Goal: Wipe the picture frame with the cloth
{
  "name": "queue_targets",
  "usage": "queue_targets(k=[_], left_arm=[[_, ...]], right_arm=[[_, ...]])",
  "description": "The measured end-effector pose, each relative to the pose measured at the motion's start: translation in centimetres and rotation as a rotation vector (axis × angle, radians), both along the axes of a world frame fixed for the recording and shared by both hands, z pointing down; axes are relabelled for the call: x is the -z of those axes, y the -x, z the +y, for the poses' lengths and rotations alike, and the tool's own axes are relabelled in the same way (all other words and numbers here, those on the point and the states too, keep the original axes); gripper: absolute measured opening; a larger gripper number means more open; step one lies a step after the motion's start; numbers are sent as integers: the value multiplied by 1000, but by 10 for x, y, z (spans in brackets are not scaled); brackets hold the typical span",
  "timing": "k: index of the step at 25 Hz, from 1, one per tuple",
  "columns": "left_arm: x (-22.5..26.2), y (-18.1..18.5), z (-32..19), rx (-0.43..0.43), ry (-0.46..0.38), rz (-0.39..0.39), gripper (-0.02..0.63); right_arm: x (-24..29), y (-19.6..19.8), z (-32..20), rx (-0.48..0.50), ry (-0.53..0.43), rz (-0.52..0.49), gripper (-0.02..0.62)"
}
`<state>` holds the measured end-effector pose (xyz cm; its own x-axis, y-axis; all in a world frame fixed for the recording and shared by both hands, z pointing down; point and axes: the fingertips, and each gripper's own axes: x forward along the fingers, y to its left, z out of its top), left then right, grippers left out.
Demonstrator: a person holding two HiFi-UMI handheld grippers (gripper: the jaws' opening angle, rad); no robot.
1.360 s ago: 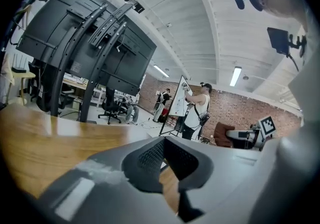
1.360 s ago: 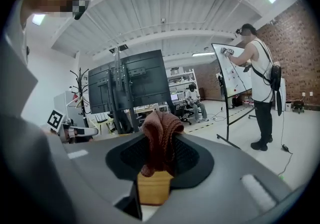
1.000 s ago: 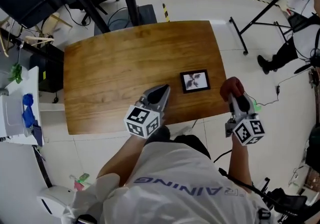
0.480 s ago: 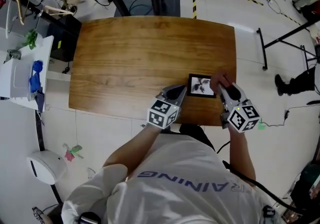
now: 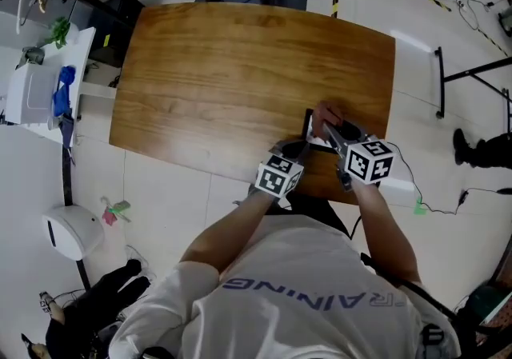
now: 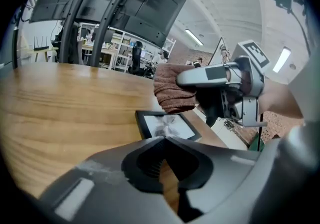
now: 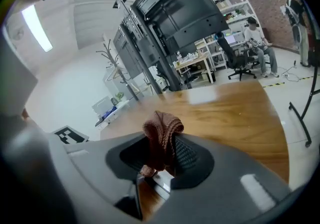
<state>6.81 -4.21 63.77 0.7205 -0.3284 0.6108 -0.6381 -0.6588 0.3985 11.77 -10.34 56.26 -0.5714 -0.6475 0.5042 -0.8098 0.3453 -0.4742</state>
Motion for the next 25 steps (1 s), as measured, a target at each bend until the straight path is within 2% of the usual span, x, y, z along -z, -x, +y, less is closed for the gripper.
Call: queue_targets(k=[4, 13, 19, 25], left_arm=[[-12, -1, 4, -10, 26, -9, 3], [-16, -6, -5, -15, 47, -7, 3], [-17, -6, -4, -8, 48, -4, 3], [-17, -5, -4, -7, 41, -7, 3]], right_arm=[[-31, 22, -7, 47, 77, 43, 120], [-58, 34, -15, 48, 147, 75, 120], [-63, 22, -12, 33, 143, 126, 121], [-62, -17, 0, -41, 138, 160, 121]])
